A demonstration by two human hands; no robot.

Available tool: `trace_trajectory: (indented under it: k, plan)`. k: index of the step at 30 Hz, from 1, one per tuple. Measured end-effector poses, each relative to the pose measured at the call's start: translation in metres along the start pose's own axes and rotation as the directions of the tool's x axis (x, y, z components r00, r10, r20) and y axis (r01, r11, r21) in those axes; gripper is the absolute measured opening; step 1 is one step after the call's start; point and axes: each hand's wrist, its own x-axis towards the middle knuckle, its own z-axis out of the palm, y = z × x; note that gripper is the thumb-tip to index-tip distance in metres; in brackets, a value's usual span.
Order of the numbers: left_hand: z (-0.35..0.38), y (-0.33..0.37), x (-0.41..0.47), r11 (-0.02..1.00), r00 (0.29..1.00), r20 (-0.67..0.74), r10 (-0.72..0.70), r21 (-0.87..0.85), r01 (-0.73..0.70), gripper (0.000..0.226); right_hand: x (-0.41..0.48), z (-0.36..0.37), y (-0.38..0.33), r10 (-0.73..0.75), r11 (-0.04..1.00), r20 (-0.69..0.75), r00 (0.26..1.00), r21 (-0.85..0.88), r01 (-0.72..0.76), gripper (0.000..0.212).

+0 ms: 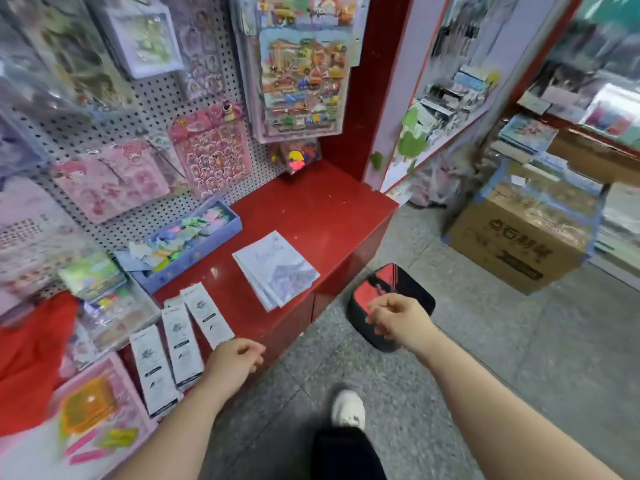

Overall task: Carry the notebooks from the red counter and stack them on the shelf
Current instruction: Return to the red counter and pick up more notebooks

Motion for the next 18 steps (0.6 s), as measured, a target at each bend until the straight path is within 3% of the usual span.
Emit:
trace_trajectory:
  k: [7,12,15,18]
  plan:
    - [0.016,0.008,0.108,0.983,0.982,-0.114,-0.149,-0.125,0.134,0.028,0.166,0.031,-0.033,0.023,0.999,0.160,0.987,-0.045,-0.016,0.025]
    - [0.029,0.011,0.169,0.938,0.954,-0.106,-0.281,-0.240,0.250,0.014,0.267,0.072,-0.038,0.060,0.997,0.144,0.988,-0.063,-0.051,0.015]
    - [0.028,0.005,0.206,0.888,0.914,-0.153,-0.375,-0.340,0.308,0.010,0.308,0.102,-0.032,0.022,0.993,0.166,0.986,-0.119,-0.002,0.029]
    - [0.025,-0.004,0.242,0.854,0.874,-0.184,-0.449,-0.375,0.360,0.043,0.337,0.131,-0.025,0.073,0.989,0.223,0.972,-0.144,-0.041,0.044]
